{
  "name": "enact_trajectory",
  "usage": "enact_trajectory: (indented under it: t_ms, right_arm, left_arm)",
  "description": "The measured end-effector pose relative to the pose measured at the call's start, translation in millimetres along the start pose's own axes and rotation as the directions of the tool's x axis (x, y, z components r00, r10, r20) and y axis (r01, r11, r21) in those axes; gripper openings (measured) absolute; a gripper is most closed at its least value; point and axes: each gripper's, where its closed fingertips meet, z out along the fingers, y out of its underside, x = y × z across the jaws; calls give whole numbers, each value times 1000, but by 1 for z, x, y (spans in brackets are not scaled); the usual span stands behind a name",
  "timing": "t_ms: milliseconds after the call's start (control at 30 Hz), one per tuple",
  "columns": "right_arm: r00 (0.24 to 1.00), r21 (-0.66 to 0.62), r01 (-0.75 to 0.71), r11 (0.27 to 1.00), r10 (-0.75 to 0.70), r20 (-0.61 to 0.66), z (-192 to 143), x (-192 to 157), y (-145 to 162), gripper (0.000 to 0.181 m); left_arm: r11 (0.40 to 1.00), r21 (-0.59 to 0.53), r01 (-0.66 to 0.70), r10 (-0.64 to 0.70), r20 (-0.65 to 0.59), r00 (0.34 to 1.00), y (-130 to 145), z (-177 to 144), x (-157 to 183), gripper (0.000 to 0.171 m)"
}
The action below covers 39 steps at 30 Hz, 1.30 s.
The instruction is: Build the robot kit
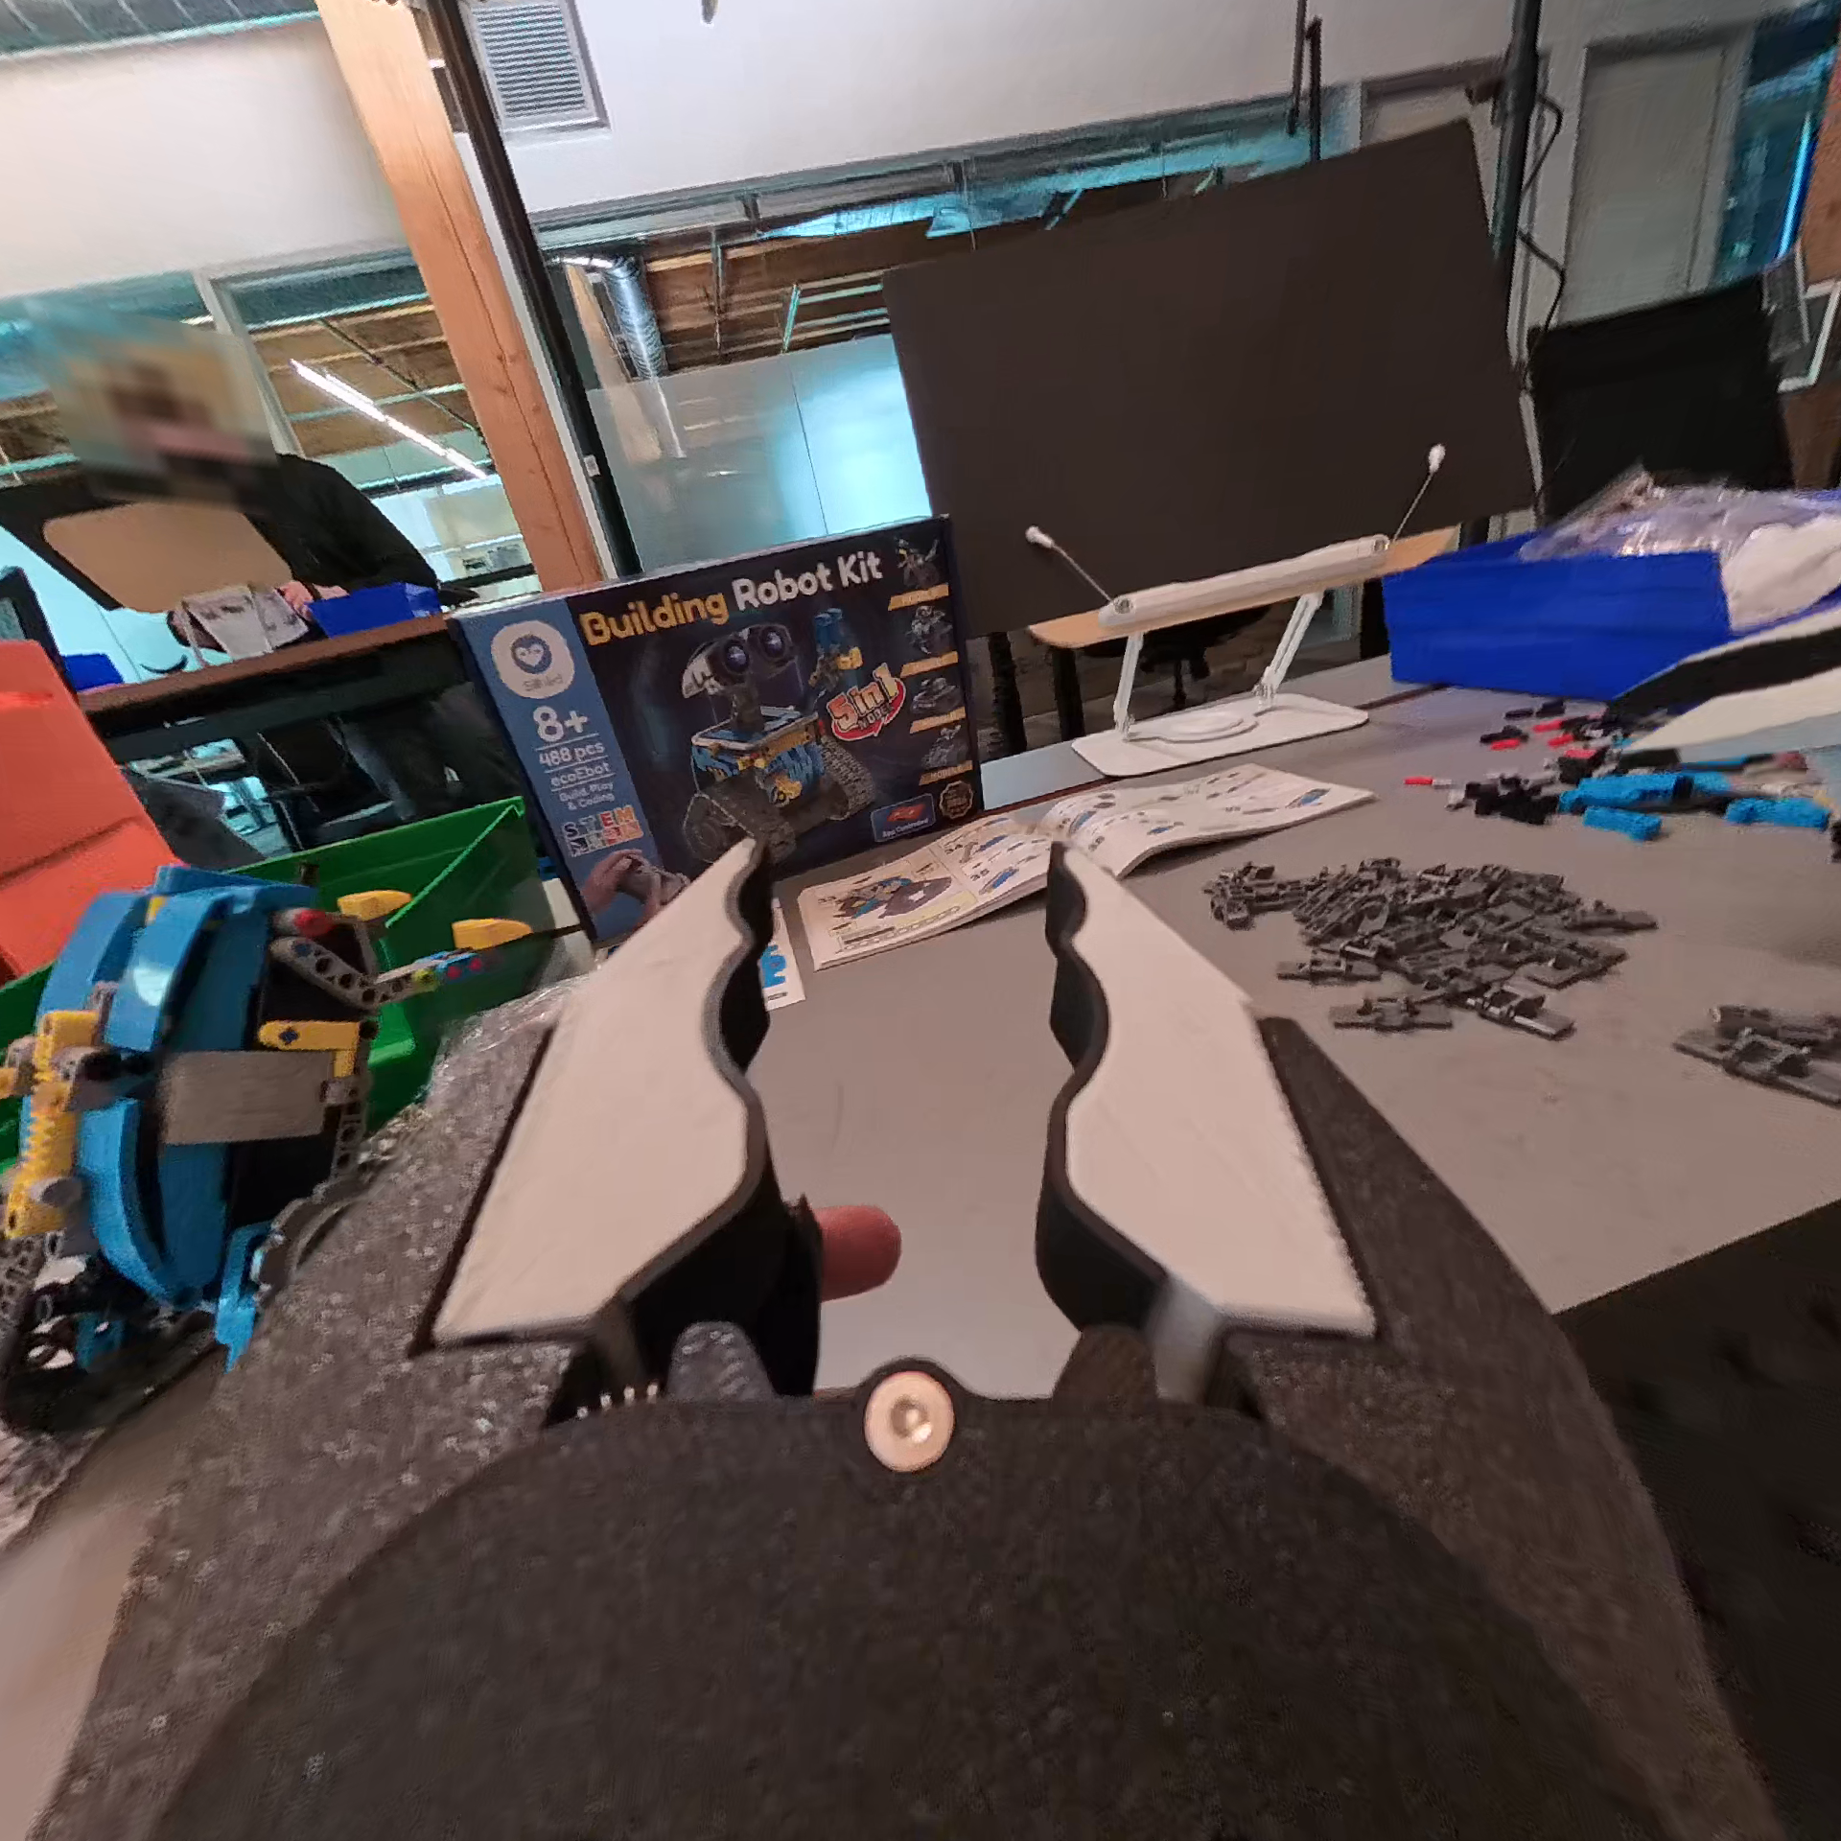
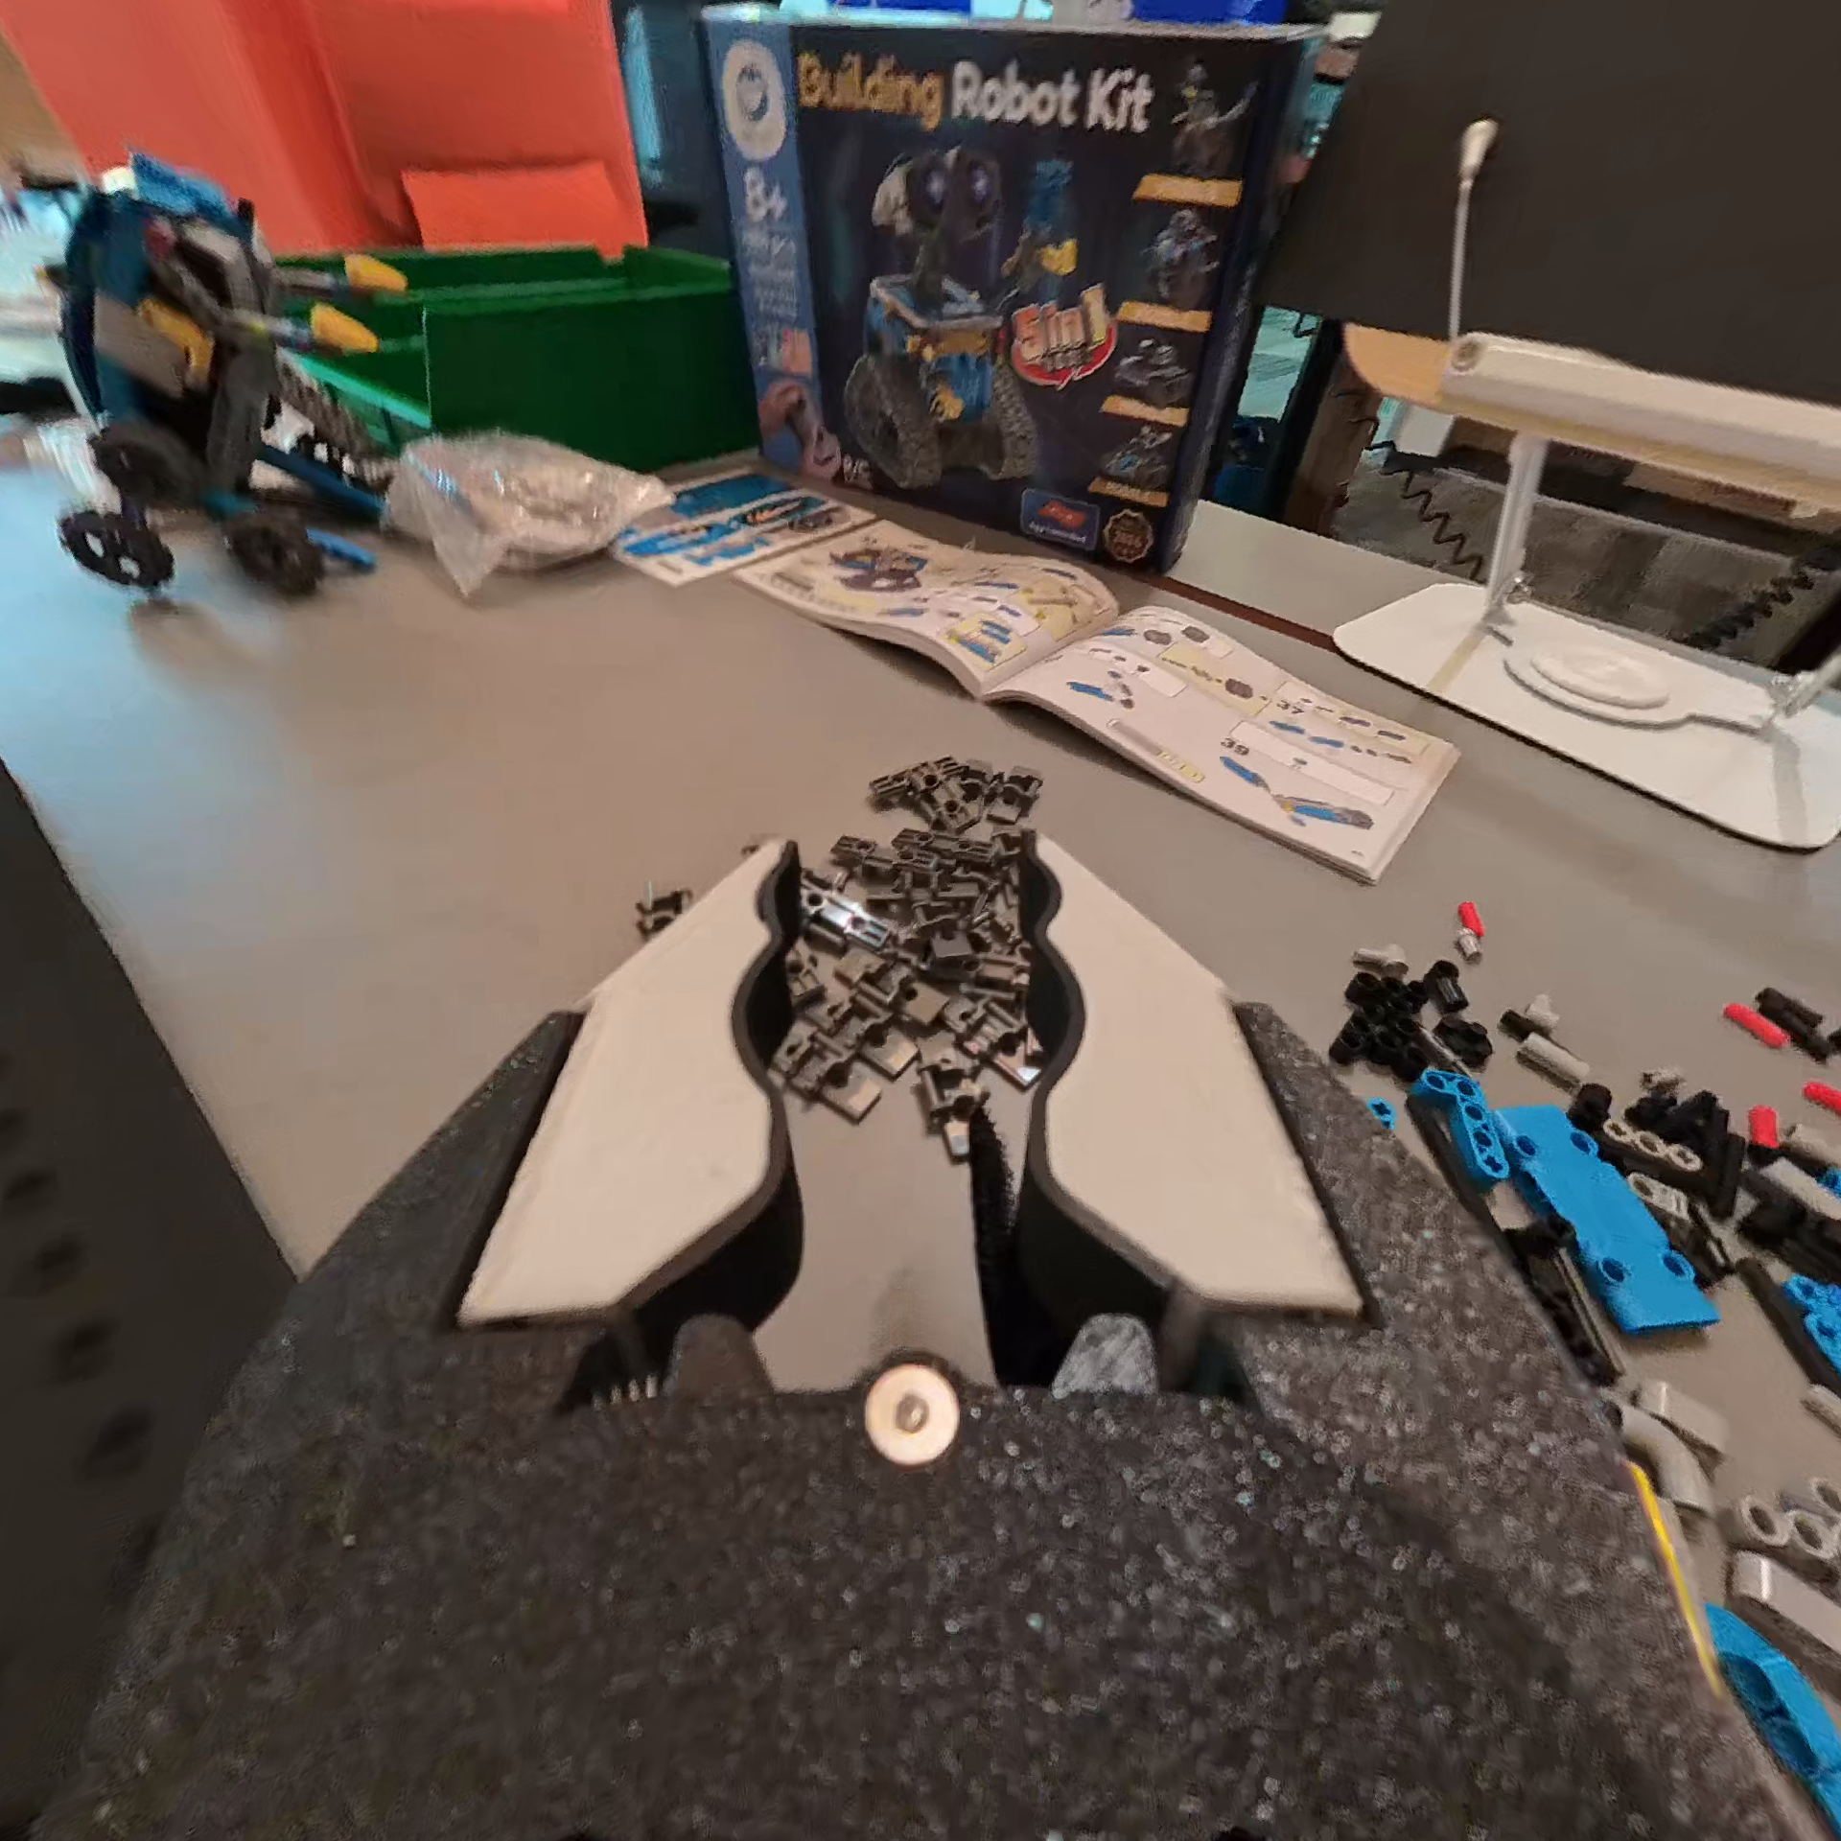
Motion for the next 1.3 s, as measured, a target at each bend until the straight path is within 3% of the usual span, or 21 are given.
enact_trajectory:
  t_ms: [167, 333, 533, 633, 767, 867, 1000, 1133, 1300]
  right_arm:
    - [997, -28, 77, 997, -76, 6, 2, -11, 4, 41]
    - [999, -52, 50, 997, -48, 26, 4, -12, 8, 40]
    - [999, -129, -43, 991, 46, 22, 10, -3, 21, 41]
    - [999, -142, -19, 990, 25, 40, 11, -8, 22, 40]
    - [992, -197, 34, 980, -8, 130, 17, -25, 29, 39]
    - [983, -135, 26, 990, -1, 184, 15, -41, 11, 33]
    - [963, -228, 145, 963, -85, 254, 33, -69, 24, 33]
    - [938, -341, 235, 910, -121, 324, 64, -94, 40, 36]
    - [966, -331, 194, 923, -121, 227, 84, -94, 35, 35]
  left_arm:
    - [999, -21, -31, 32, 20, 999, 2, 0, 1, 55]
    - [997, -72, -27, 30, 44, 999, 8, 1, -1, 55]
    - [984, -133, -116, 120, 20, 993, 17, 7, 9, 55]
    - [948, -233, -216, 203, -80, 976, 35, 16, 28, 55]
    - [855, -388, -344, 212, -344, 915, 72, 24, 64, 55]
    - [859, -423, -289, 127, -370, 920, 72, 33, 64, 56]
    - [891, -436, -124, -72, -406, 911, 62, 39, 76, 56]
    - [908, -410, -85, -85, -380, 921, 57, 41, 70, 55]
    - [892, -447, -62, -117, -362, 925, 63, 45, 66, 56]
